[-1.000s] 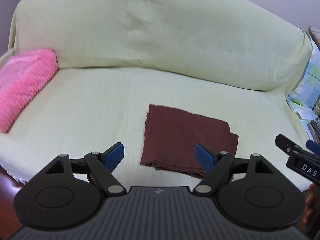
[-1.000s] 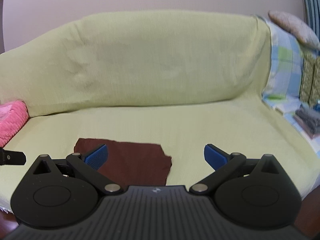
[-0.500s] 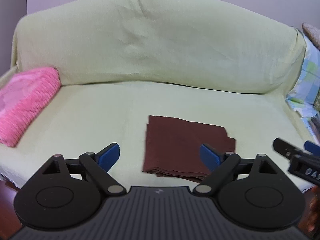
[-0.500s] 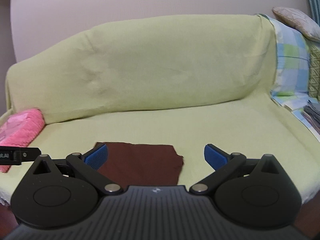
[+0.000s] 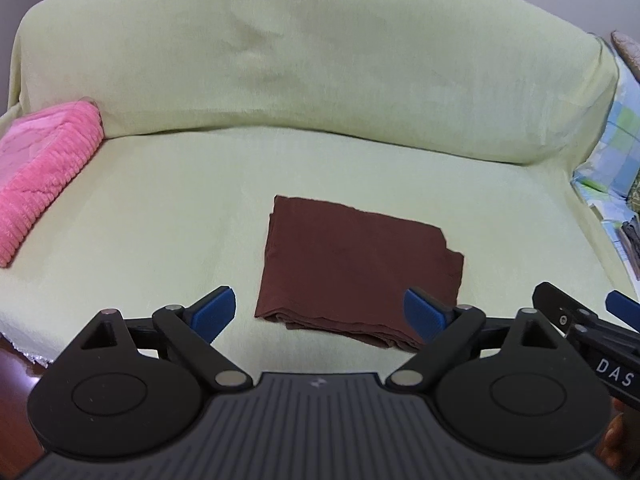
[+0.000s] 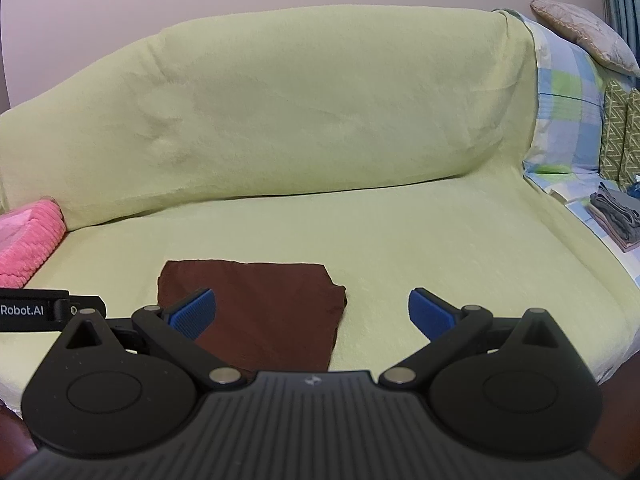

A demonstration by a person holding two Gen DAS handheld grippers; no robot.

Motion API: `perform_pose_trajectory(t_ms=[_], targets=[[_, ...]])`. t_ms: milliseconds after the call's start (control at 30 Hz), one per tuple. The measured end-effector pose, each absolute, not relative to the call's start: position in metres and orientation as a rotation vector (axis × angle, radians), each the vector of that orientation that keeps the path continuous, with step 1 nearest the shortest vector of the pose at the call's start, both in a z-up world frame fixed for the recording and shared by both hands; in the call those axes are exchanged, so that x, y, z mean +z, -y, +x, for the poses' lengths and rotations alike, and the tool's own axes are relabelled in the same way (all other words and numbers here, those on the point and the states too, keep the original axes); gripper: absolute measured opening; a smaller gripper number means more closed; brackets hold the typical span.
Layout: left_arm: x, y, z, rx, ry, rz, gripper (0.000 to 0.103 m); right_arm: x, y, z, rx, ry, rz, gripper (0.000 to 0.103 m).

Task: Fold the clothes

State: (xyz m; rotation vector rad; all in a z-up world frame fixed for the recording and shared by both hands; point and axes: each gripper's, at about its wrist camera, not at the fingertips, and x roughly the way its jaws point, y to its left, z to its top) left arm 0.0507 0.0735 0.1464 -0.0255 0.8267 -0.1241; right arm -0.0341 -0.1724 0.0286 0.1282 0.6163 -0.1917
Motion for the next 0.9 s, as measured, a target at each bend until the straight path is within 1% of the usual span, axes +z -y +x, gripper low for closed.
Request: perform_pose_trajectory(t_ms=[267,467,567,667,733,900], targets=[[0.136,-0.074,0.059,-0.126,-0.857,-0.046,0.093,0.016,0.171,-0.031,-0.199,-0.643,0.133,0.102],[0.128,-0.054,0.066,-0.104,-0.831,0.086,0.093,0.014,0.173,-0.029,-0.205,-0.648,0.131,0.102],[0.123,-0.045,0.069,-0.105,-0.847,0.113,0.093,0.013,0.175,-0.029,-0.209,-0.65,0.134,0.102],[0.116,-0.04,0.073,-0.136,-0.873,0.091,0.096,0.011,0.178,-0.03,-0.215,-0.653,0.136,0.102],[0.114,-0.039,0.073,-0.139,-0.869,0.076,0.101,0.01,0.181,-0.031,-0.221,-0.654,0.137,0.102],[0.112,-0.038,0.075,-0.084,-0.819,0.057,0.101,0.008,0.187,-0.033,-0.239,-0.653,0.152,0.102]])
